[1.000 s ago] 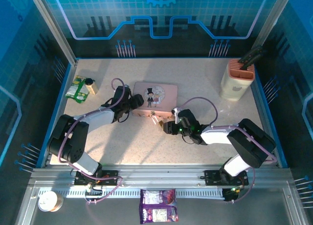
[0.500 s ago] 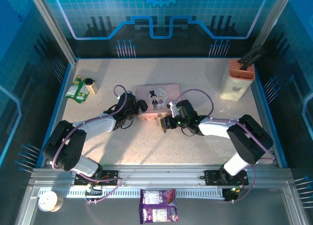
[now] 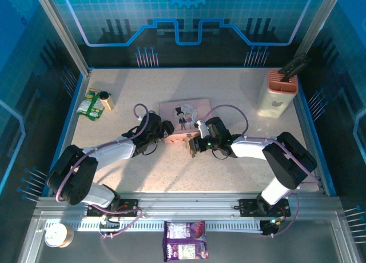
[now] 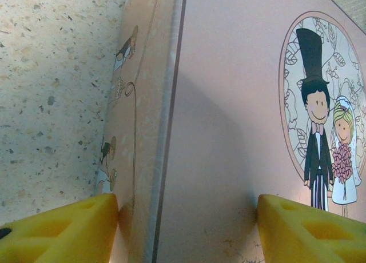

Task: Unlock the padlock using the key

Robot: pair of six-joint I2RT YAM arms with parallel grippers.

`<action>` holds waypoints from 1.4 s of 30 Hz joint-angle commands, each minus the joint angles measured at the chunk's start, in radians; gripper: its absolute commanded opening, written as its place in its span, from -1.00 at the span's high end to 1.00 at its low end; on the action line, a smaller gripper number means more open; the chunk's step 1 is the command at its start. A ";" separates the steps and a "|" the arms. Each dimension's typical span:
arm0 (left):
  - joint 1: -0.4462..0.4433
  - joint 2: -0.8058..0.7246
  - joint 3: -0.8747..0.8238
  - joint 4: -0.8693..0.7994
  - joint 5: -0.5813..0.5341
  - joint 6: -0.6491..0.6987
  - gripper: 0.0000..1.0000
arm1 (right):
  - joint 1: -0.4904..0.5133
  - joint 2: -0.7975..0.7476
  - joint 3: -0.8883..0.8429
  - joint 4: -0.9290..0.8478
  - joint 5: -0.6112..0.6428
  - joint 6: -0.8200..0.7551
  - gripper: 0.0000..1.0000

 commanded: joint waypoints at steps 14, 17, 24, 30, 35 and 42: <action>-0.046 -0.013 -0.032 -0.115 0.016 -0.071 -0.30 | -0.011 0.064 0.012 0.026 -0.033 0.089 0.55; -0.059 -0.028 -0.048 -0.102 -0.001 -0.094 -0.30 | -0.012 0.066 0.007 0.027 -0.022 0.138 0.70; -0.094 -0.023 -0.082 -0.031 0.001 -0.148 -0.31 | -0.031 0.052 -0.038 0.099 -0.023 0.351 0.92; -0.135 0.001 -0.082 0.007 0.001 -0.183 -0.31 | -0.031 -0.004 -0.128 0.219 0.064 0.490 1.00; -0.142 -0.004 -0.063 -0.020 0.007 -0.158 -0.31 | -0.025 -0.054 -0.190 0.330 0.107 0.553 1.00; -0.154 0.004 -0.070 0.000 0.013 -0.167 -0.31 | 0.032 -0.075 -0.263 0.478 0.238 0.663 1.00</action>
